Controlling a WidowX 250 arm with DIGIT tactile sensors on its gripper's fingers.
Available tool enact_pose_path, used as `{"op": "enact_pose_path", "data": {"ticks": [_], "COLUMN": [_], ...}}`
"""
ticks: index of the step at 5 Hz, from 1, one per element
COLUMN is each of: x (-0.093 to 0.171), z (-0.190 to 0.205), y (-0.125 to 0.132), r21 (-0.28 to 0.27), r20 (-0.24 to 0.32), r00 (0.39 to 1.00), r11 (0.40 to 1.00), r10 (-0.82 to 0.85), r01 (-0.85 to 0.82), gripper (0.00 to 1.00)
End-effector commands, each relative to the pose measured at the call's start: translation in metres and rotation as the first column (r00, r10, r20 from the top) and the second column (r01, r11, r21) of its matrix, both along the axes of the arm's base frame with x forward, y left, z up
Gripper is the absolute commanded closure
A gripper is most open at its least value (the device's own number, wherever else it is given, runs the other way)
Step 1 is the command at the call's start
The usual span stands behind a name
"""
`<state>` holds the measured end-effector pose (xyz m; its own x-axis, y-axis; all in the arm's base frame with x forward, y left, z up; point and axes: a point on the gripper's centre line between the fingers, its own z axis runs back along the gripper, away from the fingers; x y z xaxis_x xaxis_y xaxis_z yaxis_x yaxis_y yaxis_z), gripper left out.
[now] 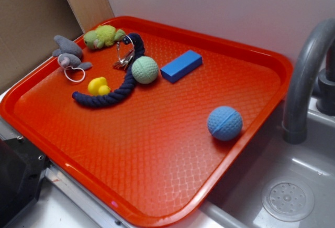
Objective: Grab the green ball.
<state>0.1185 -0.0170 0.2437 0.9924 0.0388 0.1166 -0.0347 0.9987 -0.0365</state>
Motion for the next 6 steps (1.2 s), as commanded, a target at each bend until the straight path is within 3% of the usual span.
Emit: {"op": "enact_pose_path", "data": {"ticks": [1,2,3,4,5,6], "x": [0.000,0.050,0.097,0.144,0.164,0.164], "z": [0.000,-0.046,-0.071,-0.099,-0.146,-0.176], "y": [0.000,-0.016,-0.030,-0.023,-0.004,0.014], "r21": [0.000,0.044,0.112,0.118,0.116,0.068], "r20": [0.000,-0.026,0.011,0.040,-0.013,-0.044], "r00": [1.000,0.969,0.878,0.784,0.757,0.755], "r11": [1.000,0.968,0.874,0.782,0.751,0.752], "r10": [0.000,-0.247,-0.478,-0.620,-0.653,-0.654], "r01": [0.000,0.248,0.474,0.612,0.650,0.655], "gripper": [0.00,0.00,0.00,0.00,0.00,0.00]}}
